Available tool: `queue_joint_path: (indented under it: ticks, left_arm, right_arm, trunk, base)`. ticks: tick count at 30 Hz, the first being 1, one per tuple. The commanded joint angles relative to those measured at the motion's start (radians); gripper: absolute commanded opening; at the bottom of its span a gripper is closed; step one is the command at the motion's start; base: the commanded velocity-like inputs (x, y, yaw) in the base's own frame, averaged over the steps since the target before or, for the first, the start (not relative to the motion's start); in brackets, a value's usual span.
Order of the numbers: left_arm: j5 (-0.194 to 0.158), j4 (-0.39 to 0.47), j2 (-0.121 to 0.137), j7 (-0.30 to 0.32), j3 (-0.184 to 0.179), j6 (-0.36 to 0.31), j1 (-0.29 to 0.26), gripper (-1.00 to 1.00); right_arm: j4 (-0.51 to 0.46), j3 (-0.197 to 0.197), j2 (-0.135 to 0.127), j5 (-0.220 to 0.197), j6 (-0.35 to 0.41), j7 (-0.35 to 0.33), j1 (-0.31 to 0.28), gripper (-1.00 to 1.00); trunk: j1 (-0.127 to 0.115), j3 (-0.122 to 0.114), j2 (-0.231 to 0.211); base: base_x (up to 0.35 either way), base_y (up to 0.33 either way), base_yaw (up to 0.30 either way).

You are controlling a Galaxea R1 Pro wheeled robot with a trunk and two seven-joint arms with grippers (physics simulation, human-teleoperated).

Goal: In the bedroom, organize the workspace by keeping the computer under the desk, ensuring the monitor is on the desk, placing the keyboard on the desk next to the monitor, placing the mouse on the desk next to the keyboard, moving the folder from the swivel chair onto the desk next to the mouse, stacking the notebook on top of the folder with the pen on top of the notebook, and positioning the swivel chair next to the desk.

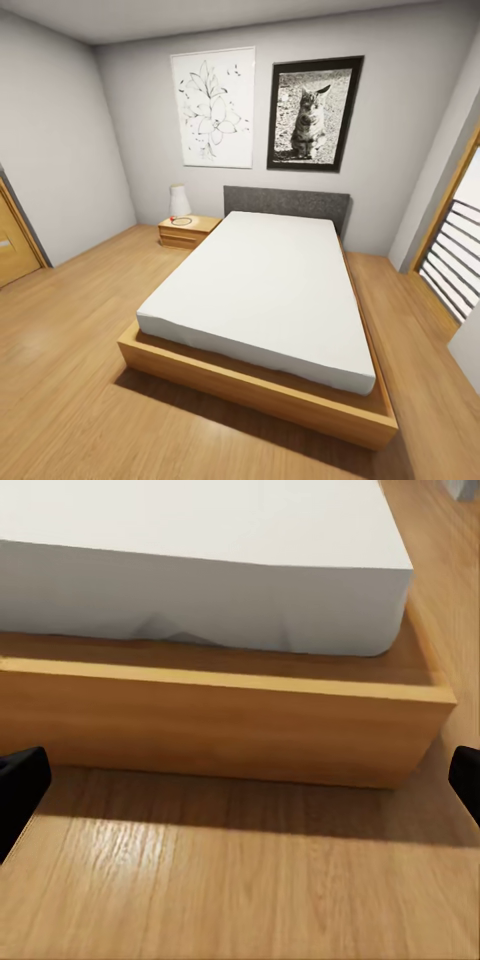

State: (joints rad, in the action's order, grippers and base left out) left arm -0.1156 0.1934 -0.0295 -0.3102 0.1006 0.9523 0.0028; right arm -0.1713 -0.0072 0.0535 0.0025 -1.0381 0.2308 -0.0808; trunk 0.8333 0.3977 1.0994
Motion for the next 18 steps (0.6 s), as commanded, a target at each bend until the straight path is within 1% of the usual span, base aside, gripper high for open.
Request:
queue_joint_path:
  ticks: [1, 18]
  left_arm:
    - [-0.004, 0.002, 0.0, 0.005, 0.004, 0.002, 0.0, 1.0]
    - [-0.001, 0.001, -0.003, 0.005, -0.003, 0.004, 0.0, 1.0]
  right_arm:
    - [0.0, 0.0, 0.0, 0.001, -0.003, 0.002, -0.001, 1.0]
    - [-0.004, -0.004, 0.002, 0.001, -0.009, 0.003, -0.001, 1.0]
  trunk:
    - [0.0, 0.001, 0.001]
    - [0.0, 0.001, 0.001]
  base:
    - [0.0, 0.0, 0.282]
    - [0.0, 0.0, 0.287]
